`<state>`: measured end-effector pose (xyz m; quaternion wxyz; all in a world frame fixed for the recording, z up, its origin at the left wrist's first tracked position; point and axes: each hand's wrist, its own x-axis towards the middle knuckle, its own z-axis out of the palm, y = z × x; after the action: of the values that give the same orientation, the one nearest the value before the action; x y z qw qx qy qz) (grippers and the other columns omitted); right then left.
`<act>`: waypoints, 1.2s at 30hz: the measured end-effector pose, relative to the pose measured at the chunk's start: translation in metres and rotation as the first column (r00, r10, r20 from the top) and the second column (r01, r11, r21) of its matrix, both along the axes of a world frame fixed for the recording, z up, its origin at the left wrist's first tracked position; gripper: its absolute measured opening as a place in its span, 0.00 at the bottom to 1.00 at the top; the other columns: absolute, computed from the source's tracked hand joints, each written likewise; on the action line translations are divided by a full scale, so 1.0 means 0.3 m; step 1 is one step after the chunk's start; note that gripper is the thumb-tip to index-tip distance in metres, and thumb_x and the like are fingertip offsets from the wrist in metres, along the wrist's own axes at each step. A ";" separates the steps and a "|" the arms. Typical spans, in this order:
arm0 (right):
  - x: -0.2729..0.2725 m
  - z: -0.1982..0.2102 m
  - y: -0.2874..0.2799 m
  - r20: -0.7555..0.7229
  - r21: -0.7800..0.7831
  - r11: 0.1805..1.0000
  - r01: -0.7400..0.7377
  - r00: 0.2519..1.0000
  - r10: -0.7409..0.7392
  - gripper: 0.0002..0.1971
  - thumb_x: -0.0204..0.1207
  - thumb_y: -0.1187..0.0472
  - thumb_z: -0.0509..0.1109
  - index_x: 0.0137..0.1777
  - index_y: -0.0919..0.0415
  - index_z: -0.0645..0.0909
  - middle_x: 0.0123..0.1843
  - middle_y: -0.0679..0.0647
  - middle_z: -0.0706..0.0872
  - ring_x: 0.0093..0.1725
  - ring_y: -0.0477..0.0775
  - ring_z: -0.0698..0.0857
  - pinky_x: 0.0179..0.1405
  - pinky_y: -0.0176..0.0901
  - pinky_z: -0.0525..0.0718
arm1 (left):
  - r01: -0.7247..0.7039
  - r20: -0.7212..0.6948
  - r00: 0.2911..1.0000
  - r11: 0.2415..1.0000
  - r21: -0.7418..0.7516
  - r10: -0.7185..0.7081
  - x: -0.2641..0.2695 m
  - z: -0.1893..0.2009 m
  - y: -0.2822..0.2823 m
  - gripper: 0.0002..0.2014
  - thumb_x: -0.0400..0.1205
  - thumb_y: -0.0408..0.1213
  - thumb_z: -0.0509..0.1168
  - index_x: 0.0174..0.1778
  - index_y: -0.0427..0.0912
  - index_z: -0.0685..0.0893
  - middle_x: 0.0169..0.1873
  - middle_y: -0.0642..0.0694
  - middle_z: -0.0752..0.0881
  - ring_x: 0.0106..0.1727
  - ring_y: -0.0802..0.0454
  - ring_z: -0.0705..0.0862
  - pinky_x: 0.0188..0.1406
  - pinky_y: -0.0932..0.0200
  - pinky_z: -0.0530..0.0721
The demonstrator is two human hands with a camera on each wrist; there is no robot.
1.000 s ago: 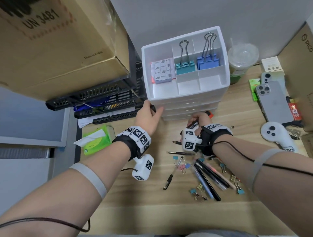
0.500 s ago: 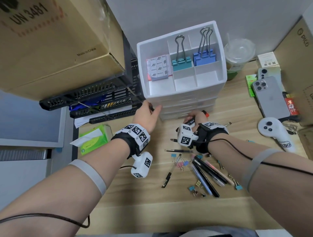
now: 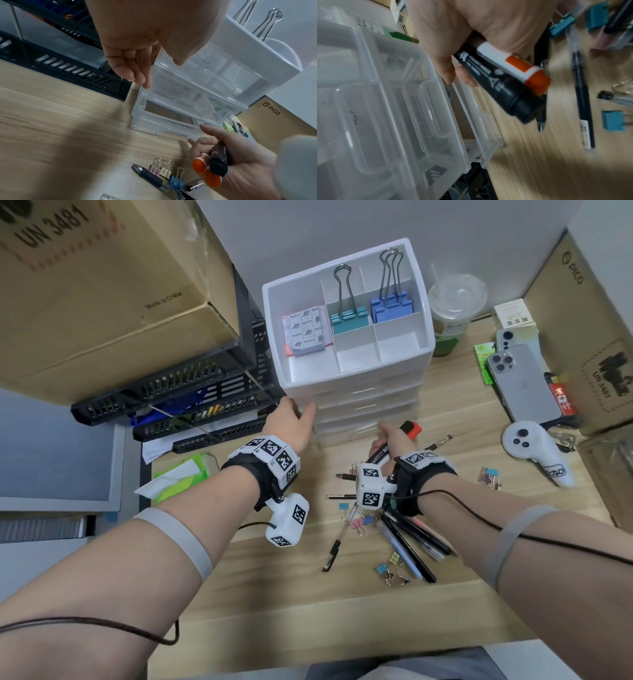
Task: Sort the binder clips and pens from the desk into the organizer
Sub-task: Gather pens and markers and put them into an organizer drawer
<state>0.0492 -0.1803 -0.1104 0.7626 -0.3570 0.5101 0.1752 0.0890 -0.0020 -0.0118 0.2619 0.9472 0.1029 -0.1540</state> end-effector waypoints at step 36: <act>0.008 0.239 -0.059 -0.447 -0.859 -0.373 -0.351 0.159 0.880 0.16 0.78 0.45 0.72 0.64 0.45 0.81 0.53 0.49 0.90 0.51 0.55 0.87 0.52 0.51 0.87 | 0.053 0.013 0.999 0.955 -0.293 -0.051 0.068 0.068 0.049 0.36 0.76 0.54 0.74 0.74 0.42 0.68 0.60 0.47 0.84 0.57 0.48 0.86 0.57 0.51 0.87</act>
<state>0.0517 -0.1979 -0.0388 0.1993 -0.9629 -0.0352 0.1784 0.1094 0.0128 0.0086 0.3956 0.9007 0.0534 -0.1716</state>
